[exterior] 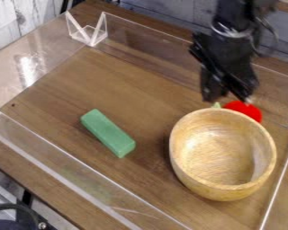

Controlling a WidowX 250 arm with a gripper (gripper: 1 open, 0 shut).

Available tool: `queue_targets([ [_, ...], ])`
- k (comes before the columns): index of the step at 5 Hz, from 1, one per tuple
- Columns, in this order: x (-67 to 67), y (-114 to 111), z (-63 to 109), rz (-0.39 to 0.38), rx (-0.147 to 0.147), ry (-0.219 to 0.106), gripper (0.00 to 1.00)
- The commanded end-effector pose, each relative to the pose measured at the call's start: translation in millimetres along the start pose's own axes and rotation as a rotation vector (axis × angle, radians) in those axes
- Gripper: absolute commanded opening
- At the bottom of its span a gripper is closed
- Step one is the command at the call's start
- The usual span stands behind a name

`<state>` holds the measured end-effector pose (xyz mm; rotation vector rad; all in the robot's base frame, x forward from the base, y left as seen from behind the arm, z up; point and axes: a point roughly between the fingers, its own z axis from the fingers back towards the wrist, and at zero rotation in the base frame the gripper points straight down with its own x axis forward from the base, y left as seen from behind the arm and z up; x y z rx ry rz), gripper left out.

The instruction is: Move the red object to the left side of the table

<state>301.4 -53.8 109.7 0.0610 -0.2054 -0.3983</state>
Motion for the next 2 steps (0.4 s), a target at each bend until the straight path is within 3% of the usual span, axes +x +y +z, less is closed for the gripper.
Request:
queue_targets([
  [1, -7.7, 17, 12.8, 0.020, 0.013, -0.057, 0.00],
  [2, -9.6, 29, 19.9, 0.082, 0.026, -0.047, 0.00],
])
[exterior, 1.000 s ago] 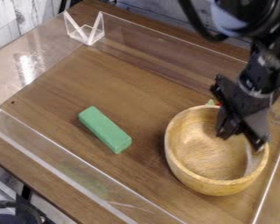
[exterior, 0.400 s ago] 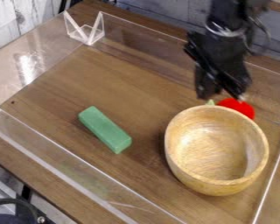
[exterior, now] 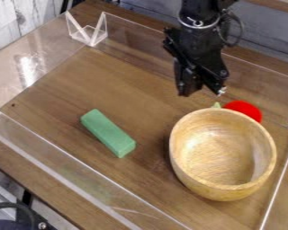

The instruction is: Move the red object to the left side of the table

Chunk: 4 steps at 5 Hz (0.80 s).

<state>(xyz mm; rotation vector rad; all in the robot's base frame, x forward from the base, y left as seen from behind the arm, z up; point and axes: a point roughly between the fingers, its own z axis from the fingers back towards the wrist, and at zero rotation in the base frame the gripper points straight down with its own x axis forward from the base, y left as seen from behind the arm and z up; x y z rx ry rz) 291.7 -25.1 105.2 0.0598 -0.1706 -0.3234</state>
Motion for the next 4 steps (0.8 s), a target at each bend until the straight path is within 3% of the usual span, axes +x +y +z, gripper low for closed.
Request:
queue_targets([
  [1, 14.0, 1, 30.6, 0.049, 0.034, -0.075, 0.00],
  [3, -0.1, -45, 31.4, -0.042, -0.024, -0.075, 0.00],
  [4, -10.1, -35, 32.8, -0.041, -0.024, -0.071, 0.00],
])
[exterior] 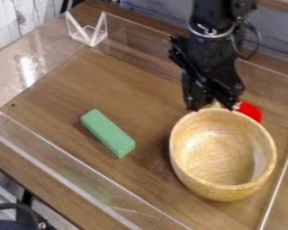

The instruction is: Move the red object to the left side of the table

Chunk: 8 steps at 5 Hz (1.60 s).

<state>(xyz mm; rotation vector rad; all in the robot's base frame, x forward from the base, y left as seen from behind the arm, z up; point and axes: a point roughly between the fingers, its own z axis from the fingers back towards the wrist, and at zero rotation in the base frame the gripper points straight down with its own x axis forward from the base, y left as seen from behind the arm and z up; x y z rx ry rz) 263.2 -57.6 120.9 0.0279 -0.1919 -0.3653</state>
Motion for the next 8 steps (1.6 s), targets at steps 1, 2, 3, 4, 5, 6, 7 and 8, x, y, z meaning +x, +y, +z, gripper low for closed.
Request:
queue_targets([
  [1, -4.1, 10, 15.1, -0.007, 0.019, -0.034, 0.00],
  [2, -12.1, 19, 30.2, 0.033, 0.030, -0.022, 0.00],
  [3, -18.2, 18, 43.4, 0.077, 0.026, -0.025, 0.00],
  [4, -19.8, 0, 49.5, 0.100, 0.007, -0.033, 0.00],
  [5, -19.7, -8, 39.3, 0.079, -0.007, -0.031, 0.00],
  [6, 1.0, -16, 37.8, 0.072, -0.019, -0.035, 0.00],
  [7, 36.3, -36, 23.3, 0.050, -0.058, -0.041, 0.00],
  [8, 58.1, -52, 17.3, 0.033, -0.068, -0.052, 0.00],
])
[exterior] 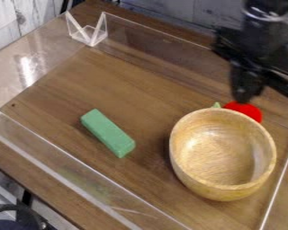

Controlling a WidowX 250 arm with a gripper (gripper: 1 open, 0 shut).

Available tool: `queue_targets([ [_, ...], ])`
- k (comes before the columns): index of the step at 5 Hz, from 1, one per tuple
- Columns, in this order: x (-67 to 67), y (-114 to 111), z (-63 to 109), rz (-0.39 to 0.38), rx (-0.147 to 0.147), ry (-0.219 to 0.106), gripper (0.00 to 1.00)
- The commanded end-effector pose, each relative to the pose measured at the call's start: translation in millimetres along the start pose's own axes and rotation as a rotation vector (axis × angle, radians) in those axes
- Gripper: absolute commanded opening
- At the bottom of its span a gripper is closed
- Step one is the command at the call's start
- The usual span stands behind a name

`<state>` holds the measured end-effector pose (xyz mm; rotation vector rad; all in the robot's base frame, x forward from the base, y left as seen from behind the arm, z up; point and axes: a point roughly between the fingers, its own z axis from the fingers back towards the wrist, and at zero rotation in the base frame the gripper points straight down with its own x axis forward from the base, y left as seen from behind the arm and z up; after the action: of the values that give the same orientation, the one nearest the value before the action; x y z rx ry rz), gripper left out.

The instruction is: Move the red object to the left side of the table

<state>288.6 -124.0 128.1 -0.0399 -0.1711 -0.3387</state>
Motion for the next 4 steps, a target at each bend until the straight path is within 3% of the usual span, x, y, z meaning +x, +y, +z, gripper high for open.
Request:
queue_targets([
  [1, 14.4, 0, 17.7, -0.032, -0.004, -0.046, 0.00],
  [4, 7.8, 23, 21.3, -0.067, 0.023, 0.014, 0.00],
])
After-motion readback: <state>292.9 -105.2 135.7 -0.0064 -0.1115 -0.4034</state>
